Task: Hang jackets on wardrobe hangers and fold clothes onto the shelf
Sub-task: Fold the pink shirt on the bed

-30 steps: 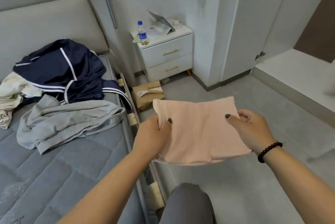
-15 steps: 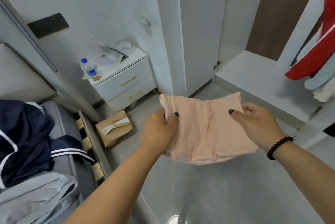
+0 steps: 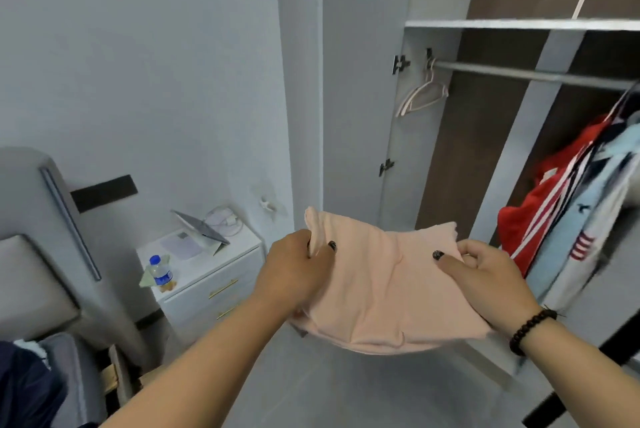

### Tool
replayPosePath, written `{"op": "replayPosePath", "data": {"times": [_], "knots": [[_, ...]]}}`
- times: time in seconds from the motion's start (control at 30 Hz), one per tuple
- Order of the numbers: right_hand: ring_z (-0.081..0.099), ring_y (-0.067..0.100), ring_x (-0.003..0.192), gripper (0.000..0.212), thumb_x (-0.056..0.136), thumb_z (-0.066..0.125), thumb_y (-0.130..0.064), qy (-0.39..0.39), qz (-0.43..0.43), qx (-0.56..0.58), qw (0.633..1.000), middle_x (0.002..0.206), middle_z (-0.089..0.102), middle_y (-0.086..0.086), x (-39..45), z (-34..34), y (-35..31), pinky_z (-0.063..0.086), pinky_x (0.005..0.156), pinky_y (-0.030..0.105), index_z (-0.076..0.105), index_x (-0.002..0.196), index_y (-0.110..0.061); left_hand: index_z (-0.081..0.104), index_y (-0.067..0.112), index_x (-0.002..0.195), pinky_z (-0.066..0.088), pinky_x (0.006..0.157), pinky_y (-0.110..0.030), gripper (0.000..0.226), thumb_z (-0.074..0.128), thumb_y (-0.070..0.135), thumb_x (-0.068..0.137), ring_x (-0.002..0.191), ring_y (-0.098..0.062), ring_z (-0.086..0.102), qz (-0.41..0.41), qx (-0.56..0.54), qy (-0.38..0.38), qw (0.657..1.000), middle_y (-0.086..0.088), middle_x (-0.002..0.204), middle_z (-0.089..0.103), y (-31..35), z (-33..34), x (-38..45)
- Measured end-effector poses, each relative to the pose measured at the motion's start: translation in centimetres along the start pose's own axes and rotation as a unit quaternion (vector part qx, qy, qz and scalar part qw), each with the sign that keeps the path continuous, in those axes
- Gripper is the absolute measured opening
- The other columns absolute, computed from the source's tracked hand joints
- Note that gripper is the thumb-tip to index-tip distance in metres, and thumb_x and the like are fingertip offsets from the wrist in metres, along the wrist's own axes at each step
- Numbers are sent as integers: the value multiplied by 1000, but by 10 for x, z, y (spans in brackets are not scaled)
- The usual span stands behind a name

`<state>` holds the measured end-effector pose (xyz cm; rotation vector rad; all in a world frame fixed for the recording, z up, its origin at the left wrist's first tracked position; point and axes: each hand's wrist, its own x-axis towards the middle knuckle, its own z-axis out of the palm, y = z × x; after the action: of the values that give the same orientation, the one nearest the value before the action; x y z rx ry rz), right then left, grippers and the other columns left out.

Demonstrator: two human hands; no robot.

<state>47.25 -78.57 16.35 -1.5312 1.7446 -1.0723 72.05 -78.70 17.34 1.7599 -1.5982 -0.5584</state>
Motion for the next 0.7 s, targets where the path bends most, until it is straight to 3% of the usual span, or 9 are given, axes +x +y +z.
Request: {"op": "replayPosePath", "data": {"times": [0.07,0.2,0.33,0.43,0.57,0.7], "knots": [[63,31,70,18,87,64,-22,21,-16,-11,1000,73,68,14,5,-19,-34,41,59,30,64,78,-6,37,15,66,28,52,-28,36,49,36,93,55,-13,37,30,-11,4,999,5,59,42,24,-23,15],[61,33,77,23,87,62,-23,59,-52,-47,996,80,65,17,14,-52,-90,45,65,35,64,80,-2,36,14,65,28,53,-28,38,48,35,94,55,-13,37,89,-24,9,996,5,59,41,59,-53,33],[61,32,78,24,87,63,-24,85,-70,-70,991,80,66,16,22,-78,-128,42,63,32,65,78,-2,36,14,64,27,52,-24,38,50,32,94,55,-12,37,119,-45,7,992,5,58,40,85,-69,47],[61,34,79,26,87,64,-25,107,-75,-71,989,80,65,18,32,-90,-138,43,62,33,65,79,0,35,15,62,27,52,-25,38,50,29,94,55,-12,37,137,-53,4,989,5,57,39,105,-77,65],[63,34,79,30,86,63,-27,127,-72,-81,986,80,66,17,54,-106,-138,52,72,43,65,83,2,33,15,61,27,52,-25,40,52,29,93,54,-13,35,168,-52,4,984,5,55,36,135,-77,94],[63,32,79,28,87,63,-28,140,-82,-86,983,81,67,16,95,-130,-140,51,72,41,66,85,0,37,12,65,27,53,-25,36,52,30,92,56,-14,35,191,-50,-2,980,1,59,38,166,-65,134]]}}
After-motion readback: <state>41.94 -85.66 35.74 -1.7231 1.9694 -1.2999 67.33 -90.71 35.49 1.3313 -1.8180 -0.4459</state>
